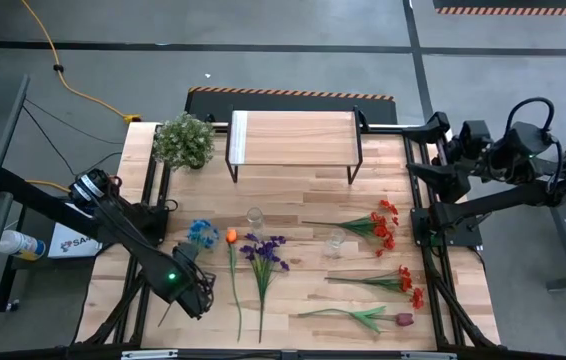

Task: Pick and place flowers into a vace then onto a shelf
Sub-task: Put the blue flowers into the left transparent vase

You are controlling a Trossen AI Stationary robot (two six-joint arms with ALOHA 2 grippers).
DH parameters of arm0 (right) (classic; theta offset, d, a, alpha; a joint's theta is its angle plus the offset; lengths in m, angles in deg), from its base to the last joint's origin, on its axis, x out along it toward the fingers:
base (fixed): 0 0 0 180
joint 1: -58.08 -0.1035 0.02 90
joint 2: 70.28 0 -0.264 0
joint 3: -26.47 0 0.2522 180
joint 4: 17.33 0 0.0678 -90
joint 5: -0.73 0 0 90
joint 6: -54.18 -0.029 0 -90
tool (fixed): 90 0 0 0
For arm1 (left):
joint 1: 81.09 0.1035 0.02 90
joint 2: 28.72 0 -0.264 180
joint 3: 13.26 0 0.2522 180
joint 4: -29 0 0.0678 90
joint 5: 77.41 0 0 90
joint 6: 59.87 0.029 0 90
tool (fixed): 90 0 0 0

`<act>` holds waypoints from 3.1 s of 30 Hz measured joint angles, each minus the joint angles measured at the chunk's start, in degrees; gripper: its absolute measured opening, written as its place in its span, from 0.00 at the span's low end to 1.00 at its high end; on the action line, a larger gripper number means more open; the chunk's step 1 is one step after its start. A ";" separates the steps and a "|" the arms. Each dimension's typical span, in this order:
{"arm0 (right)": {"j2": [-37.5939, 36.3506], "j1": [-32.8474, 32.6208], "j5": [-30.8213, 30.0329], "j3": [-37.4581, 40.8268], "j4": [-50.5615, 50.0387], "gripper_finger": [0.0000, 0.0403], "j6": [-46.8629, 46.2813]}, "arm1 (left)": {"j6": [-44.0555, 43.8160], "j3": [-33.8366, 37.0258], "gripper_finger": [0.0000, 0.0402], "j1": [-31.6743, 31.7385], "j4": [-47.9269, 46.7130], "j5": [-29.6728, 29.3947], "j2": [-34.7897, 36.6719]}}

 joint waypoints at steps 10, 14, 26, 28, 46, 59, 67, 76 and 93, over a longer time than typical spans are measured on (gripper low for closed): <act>0.00 0.01 0.00 0.00 -1.34 0.98 0.30 | -3.61 -12.17 0.09 -4.01 -10.79 -0.94 0.01; 0.00 0.01 0.00 0.00 -1.32 0.98 0.38 | -7.93 -16.17 0.09 -7.17 -12.65 -0.79 0.00; 0.00 0.01 0.00 0.00 -1.28 0.98 0.44 | -13.94 -20.57 0.09 -10.91 -13.60 -2.21 0.00; 0.00 0.01 0.00 0.00 -1.28 0.98 0.43 | -14.00 -20.57 0.09 -10.86 -13.51 -3.69 0.01; 0.00 0.02 -0.04 0.00 -1.24 0.98 0.46 | -8.15 -30.86 0.09 -10.84 -18.07 -32.43 0.00; 0.00 0.01 -0.04 0.00 -1.35 0.98 0.46 | 0.37 -30.38 0.09 -10.82 -18.08 -54.28 0.02; 0.00 0.01 -0.04 0.00 -1.67 0.98 0.46 | 7.98 -30.38 0.09 -10.84 -18.09 -69.14 0.02; 0.00 0.02 -0.02 0.00 -1.74 0.98 0.46 | 14.56 -29.44 0.09 -9.65 -18.03 -78.99 0.02; 0.02 0.01 0.61 0.00 -1.89 0.98 1.85 | 2.88 -10.29 0.09 -4.56 -18.04 -85.21 8.27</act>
